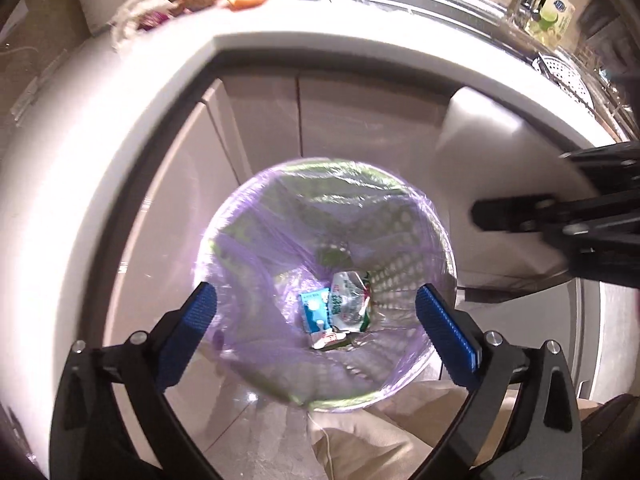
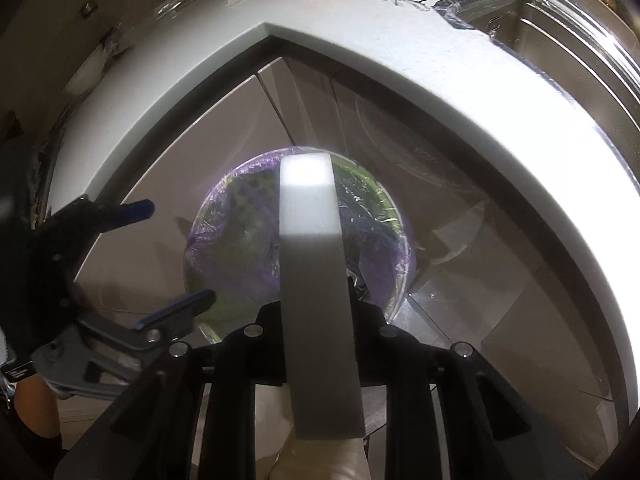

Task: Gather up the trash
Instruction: 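Open both grippers over the trash bin, dropping can and foam block, then grasp the second bread crust with the right gripper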

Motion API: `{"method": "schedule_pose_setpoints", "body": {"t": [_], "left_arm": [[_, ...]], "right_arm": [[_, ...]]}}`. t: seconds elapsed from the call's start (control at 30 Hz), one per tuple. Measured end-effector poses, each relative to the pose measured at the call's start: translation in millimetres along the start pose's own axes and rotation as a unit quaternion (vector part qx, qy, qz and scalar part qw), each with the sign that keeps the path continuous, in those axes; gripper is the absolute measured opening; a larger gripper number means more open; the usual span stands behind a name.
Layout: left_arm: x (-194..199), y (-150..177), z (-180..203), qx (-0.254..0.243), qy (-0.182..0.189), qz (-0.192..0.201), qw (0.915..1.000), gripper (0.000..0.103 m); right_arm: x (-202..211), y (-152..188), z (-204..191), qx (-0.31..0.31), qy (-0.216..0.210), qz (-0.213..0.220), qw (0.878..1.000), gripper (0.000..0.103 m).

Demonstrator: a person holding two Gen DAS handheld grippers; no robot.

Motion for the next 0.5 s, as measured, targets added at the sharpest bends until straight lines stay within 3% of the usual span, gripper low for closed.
{"method": "schedule_pose_setpoints", "body": {"t": [0.07,0.17,0.2,0.3,0.5], "left_arm": [[11.8,-2.2,-5.0,0.001,-0.007,0.01,0.9999,0.095],[30.7,-7.3,-14.7,0.0,-0.02,0.026,0.9995,0.095],[35.8,-10.3,-17.2,0.0,-0.023,0.031,0.9993,0.095],[47.7,-19.4,-24.8,0.004,-0.03,0.042,0.9987,0.095],[58.1,-54.4,-43.9,0.019,-0.022,0.055,0.998,0.095]], "right_arm": [[-10.9,-3.3,-3.5,0.002,-0.01,-0.01,1.0,0.026],[-20.1,-7.0,-8.7,-0.001,-0.015,-0.019,1.0,0.07],[-20.2,-8.8,-10.6,0.002,-0.008,-0.017,1.0,0.075],[-17.3,-15.0,-13.9,0.005,-0.006,-0.013,1.0,0.081],[0.8,-27.7,-3.3,-0.016,0.003,0.004,1.0,0.082]]}}
Point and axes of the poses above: each gripper's, at about its wrist camera, not at the fingertips, and x roughly against the way its jaws point, z to its right, y to its underside, the point moved 3 cm from there along -x, roughly the way its jaws point, and after that the axes turned 10 degrees about x, right-handed, at the moved point
